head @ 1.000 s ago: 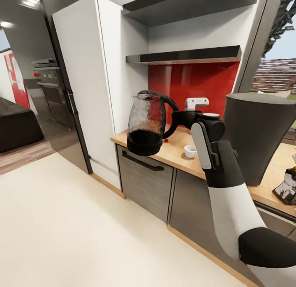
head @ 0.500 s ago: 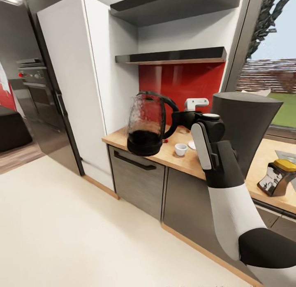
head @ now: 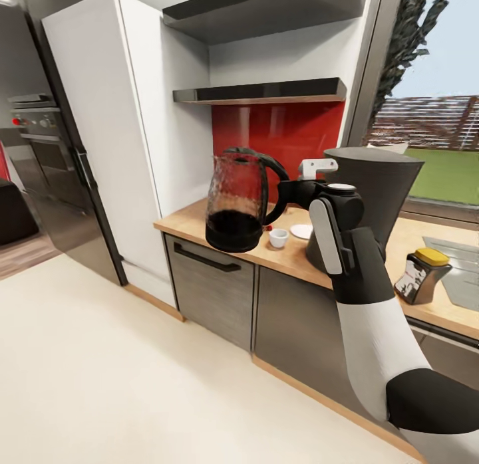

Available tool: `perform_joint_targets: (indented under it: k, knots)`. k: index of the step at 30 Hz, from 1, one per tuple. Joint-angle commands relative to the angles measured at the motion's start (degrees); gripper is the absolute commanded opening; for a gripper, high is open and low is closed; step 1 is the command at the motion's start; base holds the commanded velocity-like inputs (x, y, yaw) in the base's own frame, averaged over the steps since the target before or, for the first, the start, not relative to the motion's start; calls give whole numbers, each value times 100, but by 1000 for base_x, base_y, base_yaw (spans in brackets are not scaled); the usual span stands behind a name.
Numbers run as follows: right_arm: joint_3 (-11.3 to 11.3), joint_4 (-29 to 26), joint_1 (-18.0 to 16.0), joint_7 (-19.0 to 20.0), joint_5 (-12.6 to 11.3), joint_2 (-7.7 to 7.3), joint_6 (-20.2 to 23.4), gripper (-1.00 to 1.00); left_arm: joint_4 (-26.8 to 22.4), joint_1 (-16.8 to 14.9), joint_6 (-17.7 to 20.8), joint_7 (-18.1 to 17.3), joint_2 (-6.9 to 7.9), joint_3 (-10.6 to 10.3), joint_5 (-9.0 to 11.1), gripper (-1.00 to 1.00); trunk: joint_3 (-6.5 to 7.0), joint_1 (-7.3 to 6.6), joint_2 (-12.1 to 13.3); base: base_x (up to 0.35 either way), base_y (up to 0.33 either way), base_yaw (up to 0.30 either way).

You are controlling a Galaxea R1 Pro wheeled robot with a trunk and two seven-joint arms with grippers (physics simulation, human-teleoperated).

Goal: Set up a coffee station on the kitchen countertop: keep the coffee maker on the countertop, move the bottle of coffee from the kitchen shelf to the counter next to the coffee maker, place a paper coffee filter on top of the coffee maker, put the saucer next to the coffee maker with the coffee cup on the saucer, and place the electric kettle next to the coffee maker.

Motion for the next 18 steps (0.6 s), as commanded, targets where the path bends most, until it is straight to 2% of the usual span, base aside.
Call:
perform_joint_targets:
  k: [1, 8, 18]
  knots:
    - [4, -4, -3, -62, -46, 0, 17, -100, 7, -4, -22, -19, 1, 10, -8, 100, -6, 0, -4, -12, -8, -71]
    - [4, -6, 16, -62, -46, 0, 25, -100, 7, -4, -24, -19, 1, 10, -8, 100, -1, 0, -4, -2, -1, -191]
    - [228, -194, 165, -62, -39, -2, 63, -100, 7, -4, -24, -19, 1, 10, -8, 100, 0, 0, -4, 0, 0, -22]
